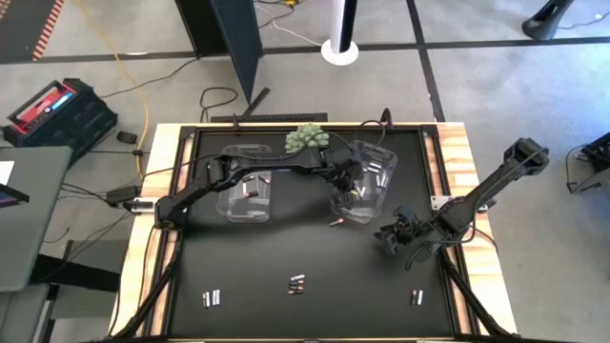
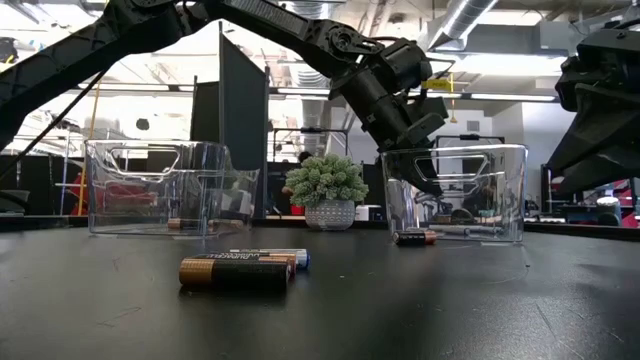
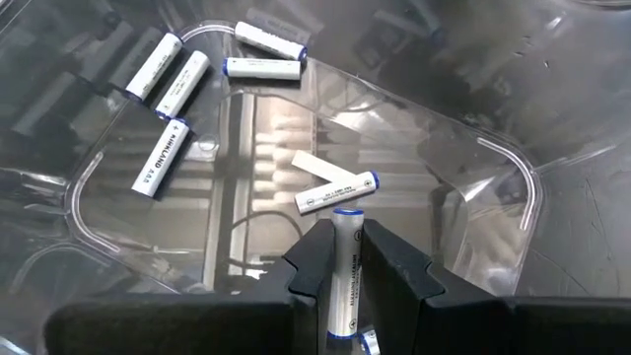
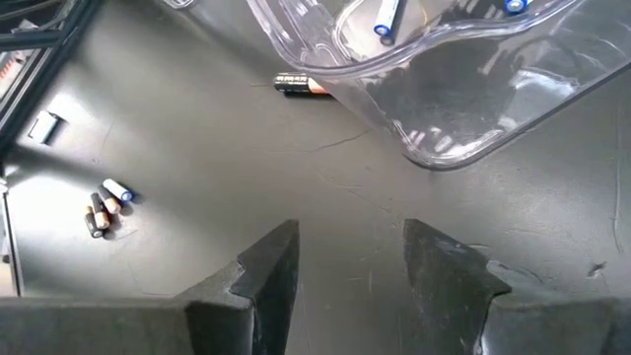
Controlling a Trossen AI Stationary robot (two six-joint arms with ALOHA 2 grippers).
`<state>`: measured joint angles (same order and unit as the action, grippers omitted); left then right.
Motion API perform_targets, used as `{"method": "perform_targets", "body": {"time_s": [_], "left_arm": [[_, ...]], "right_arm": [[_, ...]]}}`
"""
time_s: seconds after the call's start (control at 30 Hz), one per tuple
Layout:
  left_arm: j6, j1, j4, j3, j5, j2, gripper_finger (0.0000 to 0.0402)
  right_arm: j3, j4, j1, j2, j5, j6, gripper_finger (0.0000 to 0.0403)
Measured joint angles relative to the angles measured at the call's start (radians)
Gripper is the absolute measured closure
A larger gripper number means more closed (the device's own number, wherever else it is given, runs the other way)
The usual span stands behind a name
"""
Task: Sort batteries
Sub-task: Put the white-blue battery into the right transparent bin
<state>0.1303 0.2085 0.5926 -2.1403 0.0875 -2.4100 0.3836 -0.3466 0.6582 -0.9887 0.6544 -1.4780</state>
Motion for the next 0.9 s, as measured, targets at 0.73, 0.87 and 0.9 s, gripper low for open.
{"method": "perform_targets", "body": {"time_s": [0.73, 0.87, 0.9], "left_arm": [[0.005, 0.002, 0.001, 0.0, -0.011, 0.0, 0.033], [0.008, 0.002, 0.0, 0.0, -0.012, 0.0, 0.0292], [0.013, 0.002, 0.0, 0.0, -0.012, 0.0, 0.0284]], "right_arm": [[0.0, 0.007, 0.0, 0.0, 0.0, -0.017, 0.0202], [0.0, 0.012, 0.0, 0.0, 0.0, -0.017, 0.0202], [0.0, 0.012, 0.0, 0.0, 0.0, -0.017, 0.0202]]}}
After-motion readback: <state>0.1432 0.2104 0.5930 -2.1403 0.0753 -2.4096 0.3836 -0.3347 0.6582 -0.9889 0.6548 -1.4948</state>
